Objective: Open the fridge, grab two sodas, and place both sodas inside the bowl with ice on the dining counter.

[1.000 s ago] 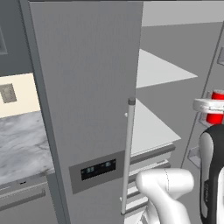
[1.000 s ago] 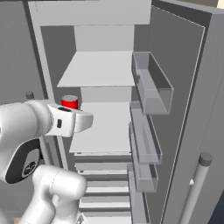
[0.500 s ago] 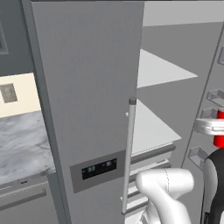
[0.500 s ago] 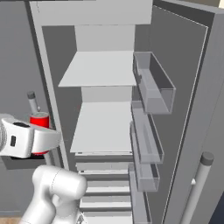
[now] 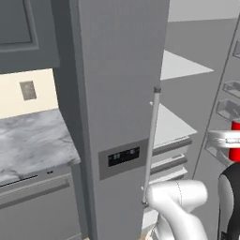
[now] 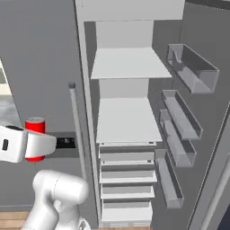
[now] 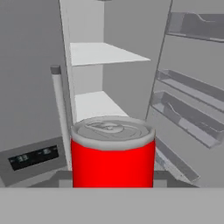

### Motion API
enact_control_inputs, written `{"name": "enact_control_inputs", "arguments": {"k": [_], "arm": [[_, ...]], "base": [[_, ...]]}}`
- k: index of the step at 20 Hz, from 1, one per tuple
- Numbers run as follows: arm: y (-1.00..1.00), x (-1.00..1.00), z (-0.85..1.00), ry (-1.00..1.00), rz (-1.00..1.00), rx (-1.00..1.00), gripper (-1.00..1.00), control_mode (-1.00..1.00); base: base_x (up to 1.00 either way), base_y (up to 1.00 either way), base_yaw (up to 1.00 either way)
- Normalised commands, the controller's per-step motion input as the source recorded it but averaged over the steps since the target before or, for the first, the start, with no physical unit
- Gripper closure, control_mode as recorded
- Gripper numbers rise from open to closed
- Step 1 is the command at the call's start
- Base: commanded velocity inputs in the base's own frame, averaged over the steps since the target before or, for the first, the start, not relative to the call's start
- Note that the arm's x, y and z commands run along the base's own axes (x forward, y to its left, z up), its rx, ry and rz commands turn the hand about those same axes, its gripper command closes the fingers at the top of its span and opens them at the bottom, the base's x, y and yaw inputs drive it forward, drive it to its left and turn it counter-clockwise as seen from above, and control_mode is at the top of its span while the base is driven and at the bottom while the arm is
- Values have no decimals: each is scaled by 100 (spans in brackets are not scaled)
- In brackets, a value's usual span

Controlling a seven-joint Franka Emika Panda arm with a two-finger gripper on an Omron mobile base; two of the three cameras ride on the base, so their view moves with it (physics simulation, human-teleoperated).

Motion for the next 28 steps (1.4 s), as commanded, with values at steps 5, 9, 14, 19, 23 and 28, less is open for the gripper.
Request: {"name": "enact_control_inputs", "arguments": {"k": [5, 9, 14, 19, 23, 28], "arm": [[0, 0, 0, 0, 0, 0, 100, 100], [0, 0, 0, 0, 0, 0, 100, 100], [0, 0, 0, 0, 0, 0, 100, 100], [0, 0, 0, 0, 0, 0, 100, 100], [0, 0, 0, 0, 0, 0, 100, 100], [0, 0, 0, 0, 0, 0, 100, 100]], "base": [[-91, 38, -45], [-73, 22, -59], [-55, 16, -65], [-44, 11, -67], [-41, 9, -68], [-39, 8, -68]]}}
